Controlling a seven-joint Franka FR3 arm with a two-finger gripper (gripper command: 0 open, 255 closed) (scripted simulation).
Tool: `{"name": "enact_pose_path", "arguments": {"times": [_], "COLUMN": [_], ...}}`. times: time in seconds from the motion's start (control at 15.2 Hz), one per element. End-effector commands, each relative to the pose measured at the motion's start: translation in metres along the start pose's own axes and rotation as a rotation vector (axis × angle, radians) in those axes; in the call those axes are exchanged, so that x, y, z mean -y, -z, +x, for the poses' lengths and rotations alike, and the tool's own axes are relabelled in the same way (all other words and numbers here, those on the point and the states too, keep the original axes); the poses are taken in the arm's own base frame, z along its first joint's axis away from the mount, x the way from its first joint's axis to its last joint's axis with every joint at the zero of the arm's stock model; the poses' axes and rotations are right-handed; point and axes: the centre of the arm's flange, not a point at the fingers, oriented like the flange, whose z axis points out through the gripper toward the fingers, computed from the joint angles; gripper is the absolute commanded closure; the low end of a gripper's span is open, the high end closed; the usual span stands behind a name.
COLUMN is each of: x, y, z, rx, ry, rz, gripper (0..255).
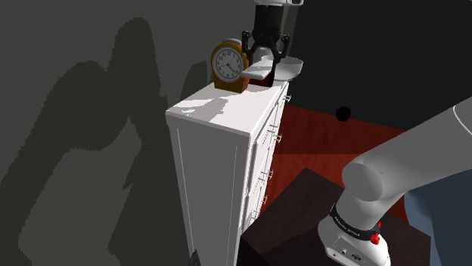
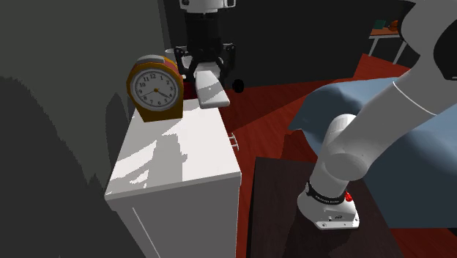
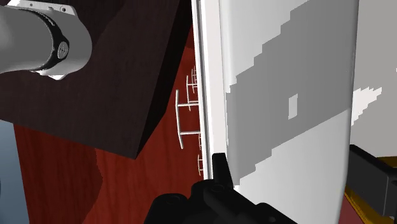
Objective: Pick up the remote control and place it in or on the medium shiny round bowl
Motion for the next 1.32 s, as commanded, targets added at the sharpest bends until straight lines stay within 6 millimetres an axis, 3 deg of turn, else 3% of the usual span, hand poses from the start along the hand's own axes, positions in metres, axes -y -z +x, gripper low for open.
{"name": "enact_pose_path", "arguments": {"times": [0.0, 0.4, 1.25], "x": [0.000, 0.000, -0.004], "y": [0.011, 0.040, 0.042], "z": [0.000, 0.000, 0.171], "rx": [0.000, 0.000, 0.000], "ry": [0.000, 0.000, 0.000], "rz": [0.000, 0.000, 0.000], "gripper": [255, 255, 255]}}
